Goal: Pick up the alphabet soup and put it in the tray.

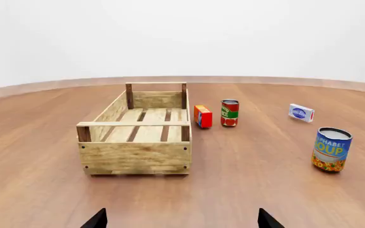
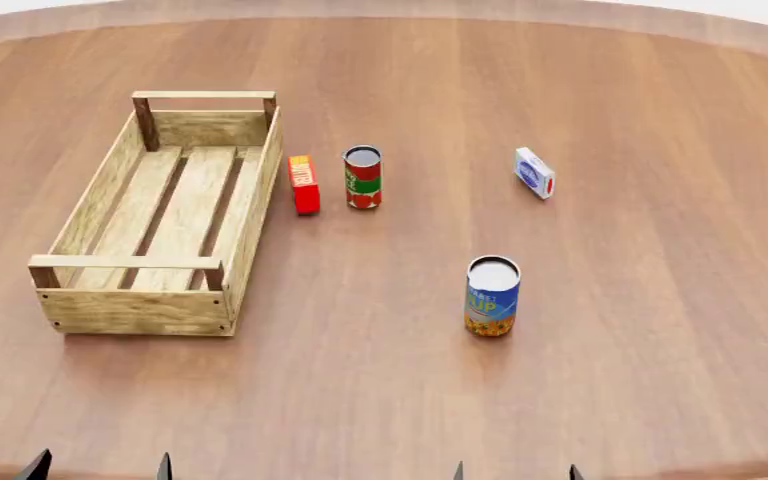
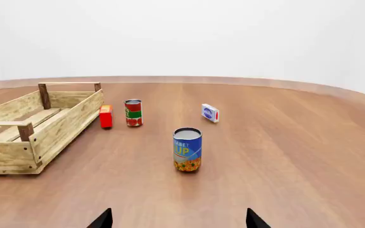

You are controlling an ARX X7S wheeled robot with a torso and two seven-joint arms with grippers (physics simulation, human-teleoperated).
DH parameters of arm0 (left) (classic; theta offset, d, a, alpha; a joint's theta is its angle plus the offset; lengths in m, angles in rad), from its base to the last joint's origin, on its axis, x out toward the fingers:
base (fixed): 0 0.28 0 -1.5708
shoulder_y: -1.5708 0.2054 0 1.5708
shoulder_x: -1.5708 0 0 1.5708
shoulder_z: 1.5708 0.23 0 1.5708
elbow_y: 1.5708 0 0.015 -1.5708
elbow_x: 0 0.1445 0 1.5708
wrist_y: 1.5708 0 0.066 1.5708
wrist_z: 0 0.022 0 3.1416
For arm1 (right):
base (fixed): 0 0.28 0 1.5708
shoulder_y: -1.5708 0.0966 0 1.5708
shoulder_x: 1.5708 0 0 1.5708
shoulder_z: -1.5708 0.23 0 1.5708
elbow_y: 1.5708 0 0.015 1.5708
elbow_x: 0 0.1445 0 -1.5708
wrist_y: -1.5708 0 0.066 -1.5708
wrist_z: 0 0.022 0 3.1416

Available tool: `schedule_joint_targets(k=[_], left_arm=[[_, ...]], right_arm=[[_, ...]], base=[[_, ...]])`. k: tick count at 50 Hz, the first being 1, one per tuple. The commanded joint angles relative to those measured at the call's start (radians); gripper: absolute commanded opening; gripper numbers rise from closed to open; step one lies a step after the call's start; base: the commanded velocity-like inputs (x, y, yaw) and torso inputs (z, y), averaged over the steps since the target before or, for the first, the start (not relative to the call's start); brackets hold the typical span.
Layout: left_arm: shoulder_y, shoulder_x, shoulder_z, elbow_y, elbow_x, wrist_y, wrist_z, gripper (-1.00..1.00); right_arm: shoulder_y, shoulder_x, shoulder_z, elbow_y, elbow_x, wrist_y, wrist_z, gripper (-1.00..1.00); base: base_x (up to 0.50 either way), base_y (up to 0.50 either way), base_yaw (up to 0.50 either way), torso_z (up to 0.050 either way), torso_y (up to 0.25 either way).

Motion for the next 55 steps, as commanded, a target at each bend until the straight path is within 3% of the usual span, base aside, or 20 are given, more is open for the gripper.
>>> schedule_joint_targets(k=[1,20,55], left_arm=[[0.018,-0.017,0.019,0.017,-0.017,0.007,-0.015,1.00],[0.016,-0.063,0.082,0.000,-0.064,0.024,-0.053,1.00],[0.022,-0.104,0.133,0.014,-0.099,0.023,-0.098,1.00]], right_arm=[[-0.022,0.013,-0.020,-0.023,0.024,0.008,0.019,1.00],[-0.027,0.066,-0.084,-0.038,0.052,0.005,0.055,1.00],[-0.009,0.103,-0.127,-0.019,0.091,-0.007,0.106,1.00]], base=[[0.00,0.00,0.00,0.000,0.000],[0.11,0.12,0.00,0.000,0.000],[0.41,0.31,0.00,0.000,0.000]])
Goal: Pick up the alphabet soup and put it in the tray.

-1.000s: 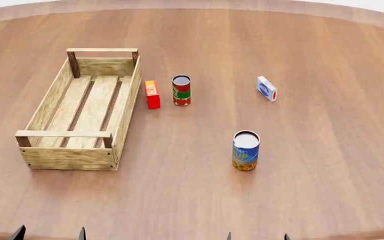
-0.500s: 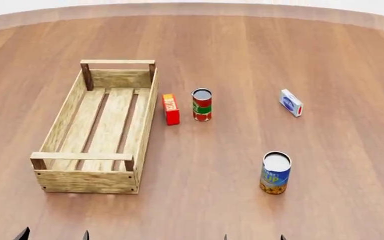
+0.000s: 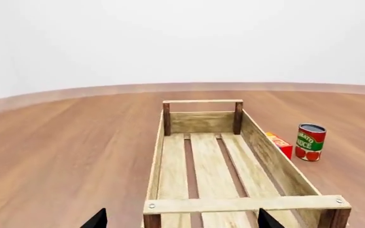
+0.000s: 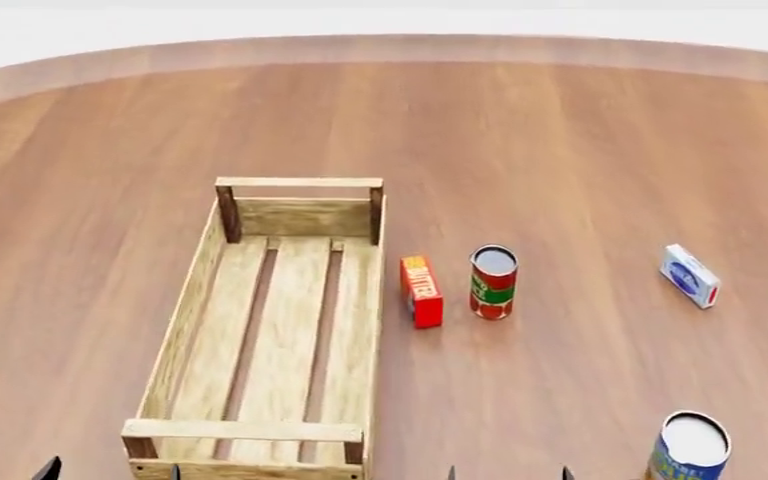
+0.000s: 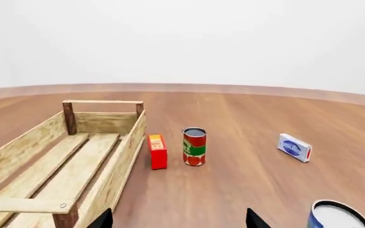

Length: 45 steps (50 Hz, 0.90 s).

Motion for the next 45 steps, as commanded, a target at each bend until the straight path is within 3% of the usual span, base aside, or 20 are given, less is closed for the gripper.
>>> schedule_joint_targets(k=[1,14,38,45], left_arm=[[0.001,-0.013,0.017,0.004,-0.011,0.000,-0.014,1.00],[-0.005,-0.024,0.035,-0.007,-0.021,0.006,-0.026,1.00],[-0.001,-0.044,0.058,0.006,-0.039,0.005,-0.047,1.00],[-0.003,-0.048,0.064,0.001,-0.041,0.010,-0.053,1.00]], right_arm=[[0.005,0.011,-0.014,0.004,0.013,-0.002,0.016,1.00],[0.007,0.020,-0.025,0.012,0.037,-0.005,0.026,1.00],[0.007,0.037,-0.044,0.010,0.064,-0.005,0.048,1.00],[0.004,0.030,-0.022,0.005,0.117,0.007,0.057,1.00]], base=[[0.45,0.37,0.00,0.000,0.000],[0.46,0.36,0.00,0.000,0.000],[0.50,0.09,0.00,0.000,0.001],[0.01,0.00,0.00,0.000,0.000]])
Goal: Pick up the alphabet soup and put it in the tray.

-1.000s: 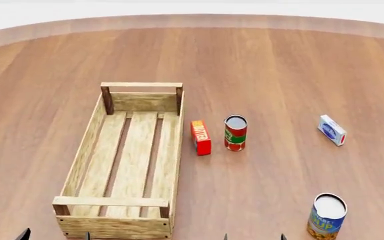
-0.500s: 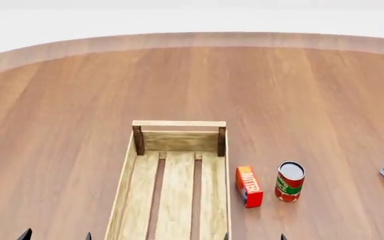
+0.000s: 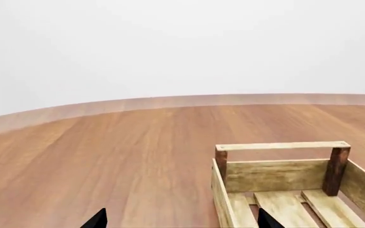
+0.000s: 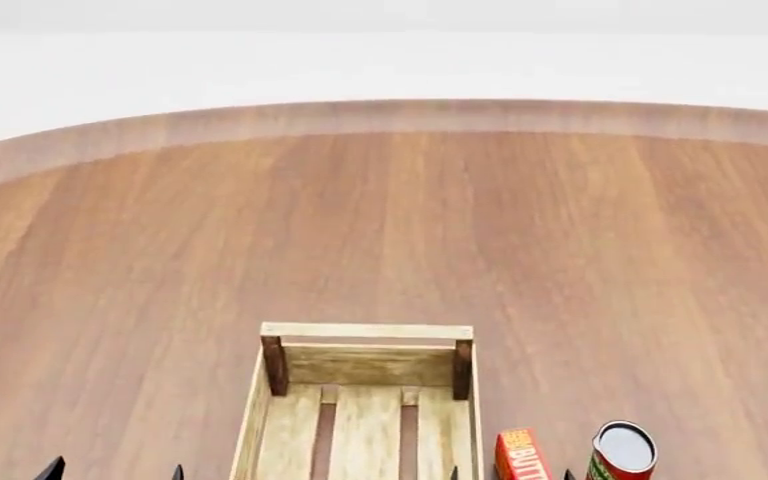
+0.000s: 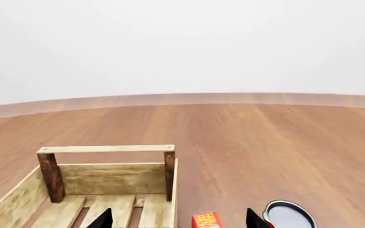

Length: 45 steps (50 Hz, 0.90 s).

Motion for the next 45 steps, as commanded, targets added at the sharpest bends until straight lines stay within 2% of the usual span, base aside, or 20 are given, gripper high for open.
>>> schedule_joint_targets(k=[1,10,13,14,19,20,21,22,23,45], left_arm=[[0.000,-0.007,0.011,-0.003,-0.006,0.005,-0.009,1.00],[0.002,-0.012,0.016,-0.010,-0.011,0.011,-0.018,1.00],[0.001,-0.012,0.022,-0.012,-0.009,0.016,-0.019,1.00],[0.008,-0.014,0.031,-0.014,-0.004,0.023,-0.016,1.00],[0.006,-0.016,0.031,-0.018,-0.014,0.022,-0.017,1.00],[0.005,-0.013,0.027,-0.024,-0.019,0.020,-0.023,1.00],[0.005,-0.013,0.027,-0.024,-0.019,0.020,-0.024,1.00],[0.005,-0.014,0.028,-0.024,-0.019,0.020,-0.025,1.00],[0.005,-0.014,0.028,-0.023,-0.022,0.019,-0.025,1.00],[0.008,-0.028,0.042,-0.012,-0.034,0.017,-0.042,1.00]], right_arm=[[-0.004,-0.001,0.015,-0.008,0.055,0.019,0.011,1.00],[-0.026,0.047,0.050,-0.198,0.206,0.283,0.023,1.00],[-0.038,0.095,0.077,-0.327,0.286,0.418,0.037,1.00],[-0.061,0.167,0.100,-0.424,0.360,0.568,0.059,1.00],[-0.091,0.238,0.153,-0.540,0.452,0.720,0.075,1.00],[-0.241,0.388,0.303,-0.690,0.602,0.777,0.024,1.00],[-0.391,0.400,0.453,-0.743,0.752,0.785,0.027,1.00],[-0.410,0.402,0.603,-0.758,0.836,0.796,0.043,1.00],[-0.413,0.402,0.705,-0.751,0.834,0.794,0.041,1.00],[-0.526,0.414,0.858,-0.765,0.912,0.796,0.023,1.00]], base=[[0.00,0.00,0.00,0.000,0.000],[0.00,0.00,0.00,0.000,0.000],[0.00,0.00,0.00,0.000,0.000],[0.00,0.00,0.00,0.000,0.000],[0.00,0.00,0.00,0.000,0.000],[0.00,0.00,0.00,0.000,0.000],[0.00,0.00,0.00,0.000,0.000],[0.00,0.00,0.00,0.000,0.000],[0.00,0.00,0.00,0.000,0.000],[0.00,0.00,0.00,0.000,0.000]])
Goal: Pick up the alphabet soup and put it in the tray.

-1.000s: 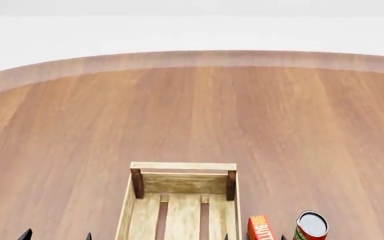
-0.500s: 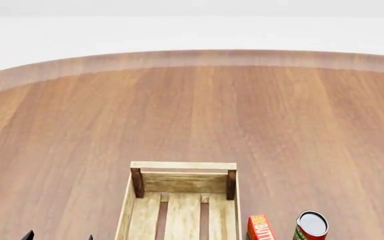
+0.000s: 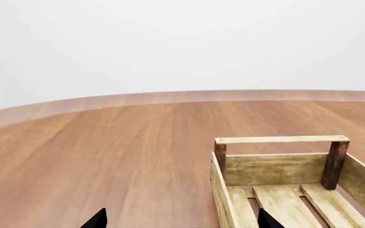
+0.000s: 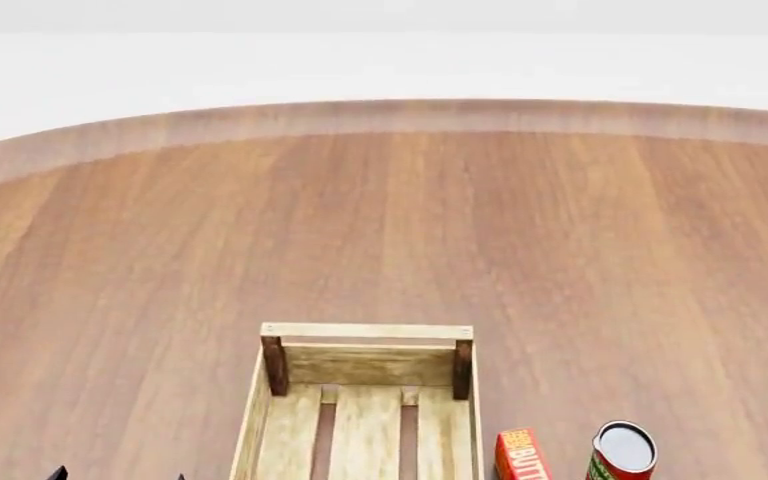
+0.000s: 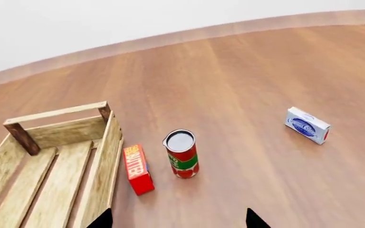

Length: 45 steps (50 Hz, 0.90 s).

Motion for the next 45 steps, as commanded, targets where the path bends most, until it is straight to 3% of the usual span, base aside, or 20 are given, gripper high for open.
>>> schedule_joint_targets(k=[1,45], left_arm=[[-0.001,-0.006,0.007,-0.001,-0.006,0.001,-0.009,1.00],[-0.009,-0.024,0.032,-0.012,-0.024,0.003,-0.035,1.00]], right_arm=[[-0.088,0.018,0.131,-0.038,0.074,0.024,-0.014,1.00],[-0.285,-0.153,0.360,0.127,-0.025,-0.098,-0.213,1.00]], base=[[0.00,0.00,0.00,0.000,0.000],[0.00,0.00,0.00,0.000,0.000]])
